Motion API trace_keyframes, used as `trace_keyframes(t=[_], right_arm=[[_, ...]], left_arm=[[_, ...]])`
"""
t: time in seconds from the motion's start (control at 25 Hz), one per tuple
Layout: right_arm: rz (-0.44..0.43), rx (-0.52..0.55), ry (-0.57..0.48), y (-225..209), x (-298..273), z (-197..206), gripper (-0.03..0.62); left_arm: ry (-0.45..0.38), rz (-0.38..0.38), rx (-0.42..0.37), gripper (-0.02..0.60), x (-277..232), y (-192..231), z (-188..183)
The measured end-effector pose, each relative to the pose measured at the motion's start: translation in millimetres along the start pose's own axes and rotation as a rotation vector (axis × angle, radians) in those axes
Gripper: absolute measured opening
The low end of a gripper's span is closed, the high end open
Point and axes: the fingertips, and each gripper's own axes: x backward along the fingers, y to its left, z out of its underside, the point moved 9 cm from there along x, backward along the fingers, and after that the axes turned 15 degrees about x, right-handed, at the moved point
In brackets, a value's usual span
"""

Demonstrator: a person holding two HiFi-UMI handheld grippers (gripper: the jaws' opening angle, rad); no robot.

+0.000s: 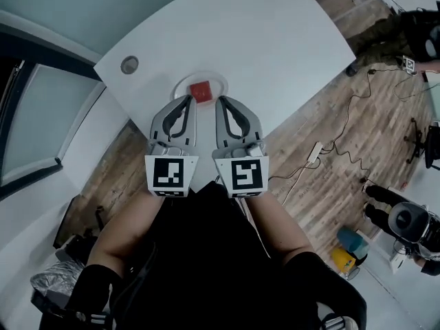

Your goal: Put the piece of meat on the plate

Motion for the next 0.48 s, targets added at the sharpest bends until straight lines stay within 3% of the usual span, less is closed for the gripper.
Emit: trace_keyframes(t=[0.48], right_arm=[[0.069, 0.028, -0.273, -18, 116, -84, 0.003]], left_arm=[[-0.188, 0.029, -0.098, 0.003, 88, -96, -73]])
